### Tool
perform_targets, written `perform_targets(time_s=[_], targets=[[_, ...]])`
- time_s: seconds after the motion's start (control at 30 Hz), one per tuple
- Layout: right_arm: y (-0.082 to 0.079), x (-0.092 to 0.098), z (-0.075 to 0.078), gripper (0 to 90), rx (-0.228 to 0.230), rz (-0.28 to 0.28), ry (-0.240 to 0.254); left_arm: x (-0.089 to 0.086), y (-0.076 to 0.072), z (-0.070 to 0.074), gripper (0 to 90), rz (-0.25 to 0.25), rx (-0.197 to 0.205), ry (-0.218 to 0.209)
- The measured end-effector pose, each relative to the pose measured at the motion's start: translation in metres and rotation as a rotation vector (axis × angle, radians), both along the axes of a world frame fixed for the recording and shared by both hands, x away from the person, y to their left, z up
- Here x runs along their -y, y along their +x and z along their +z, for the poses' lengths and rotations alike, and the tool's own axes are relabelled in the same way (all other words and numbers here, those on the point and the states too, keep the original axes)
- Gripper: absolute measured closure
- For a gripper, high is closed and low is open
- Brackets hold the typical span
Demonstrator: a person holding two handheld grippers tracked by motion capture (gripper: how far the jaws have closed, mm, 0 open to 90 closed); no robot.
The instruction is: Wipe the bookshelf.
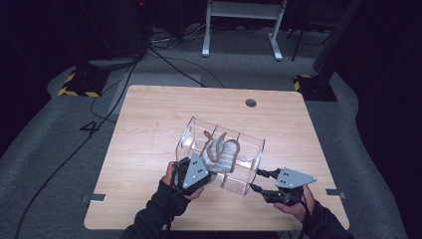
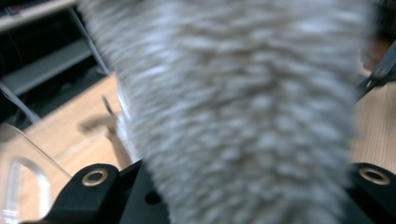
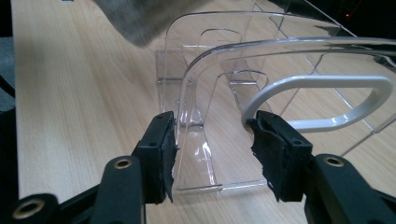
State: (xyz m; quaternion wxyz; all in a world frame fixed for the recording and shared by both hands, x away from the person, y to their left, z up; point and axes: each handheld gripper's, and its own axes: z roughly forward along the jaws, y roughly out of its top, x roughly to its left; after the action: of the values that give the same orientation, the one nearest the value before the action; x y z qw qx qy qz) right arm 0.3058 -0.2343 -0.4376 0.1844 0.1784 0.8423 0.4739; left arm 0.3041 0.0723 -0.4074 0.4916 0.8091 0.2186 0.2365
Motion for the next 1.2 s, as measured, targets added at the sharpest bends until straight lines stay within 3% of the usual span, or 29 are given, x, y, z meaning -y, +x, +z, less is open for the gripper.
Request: perform_targets(time_s=[0.03, 0.2, 0.3, 0.37, 0.57, 0.63, 0.73, 0.87, 0.97, 1.03, 1.13, 1.2], targets=[[-0.001, -0.001, 0.000, 49.9, -0.001, 0.004, 0.002, 0.001, 0.002, -0.005, 77.4, -0.004, -0.025, -0.005], [-0.004, -0.005, 0.000, 50.1, 0.010, 0.016, -0.019, 0.002, 0.005, -0.022, 77.4, 0.014, -0.066, 0.022], [-0.004, -0.005, -0.001, 49.5, 0.006, 0.017, -0.015, -0.001, 0.005, -0.030, 77.4, 0.026, -0.100, 0.010], [-0.004, -0.006, -0.002, 48.9, 0.001, 0.017, -0.013, -0.002, 0.005, -0.038, 77.4, 0.029, -0.116, 0.042], [-0.005, -0.011, -0.006, 45.4, -0.008, 0.011, -0.031, 0.000, 0.012, -0.069, 77.4, 0.037, -0.244, 0.144], [-0.006, -0.012, -0.005, 45.7, -0.001, 0.008, -0.038, 0.004, 0.012, -0.073, 77.3, 0.037, -0.230, 0.182], [-0.006, -0.013, -0.004, 45.6, 0.006, 0.011, -0.034, 0.005, 0.013, -0.073, 77.2, 0.039, -0.207, 0.203], [-0.005, -0.015, -0.002, 44.8, 0.016, 0.003, -0.021, 0.002, 0.013, -0.063, 77.1, 0.045, -0.172, 0.174], [-0.005, -0.018, 0.001, 43.5, 0.025, -0.008, -0.005, 0.001, 0.013, -0.050, 77.0, 0.048, -0.124, 0.154], [-0.006, -0.021, 0.003, 45.7, 0.031, -0.018, 0.003, 0.001, 0.013, -0.040, 76.5, 0.050, -0.114, 0.098], [-0.008, -0.025, 0.004, 45.3, 0.038, -0.025, 0.001, 0.005, 0.014, -0.022, 76.5, 0.045, -0.046, 0.088], [-0.008, -0.026, 0.004, 45.3, 0.038, -0.030, 0.001, 0.007, 0.017, -0.014, 76.5, 0.045, -0.025, 0.071]])
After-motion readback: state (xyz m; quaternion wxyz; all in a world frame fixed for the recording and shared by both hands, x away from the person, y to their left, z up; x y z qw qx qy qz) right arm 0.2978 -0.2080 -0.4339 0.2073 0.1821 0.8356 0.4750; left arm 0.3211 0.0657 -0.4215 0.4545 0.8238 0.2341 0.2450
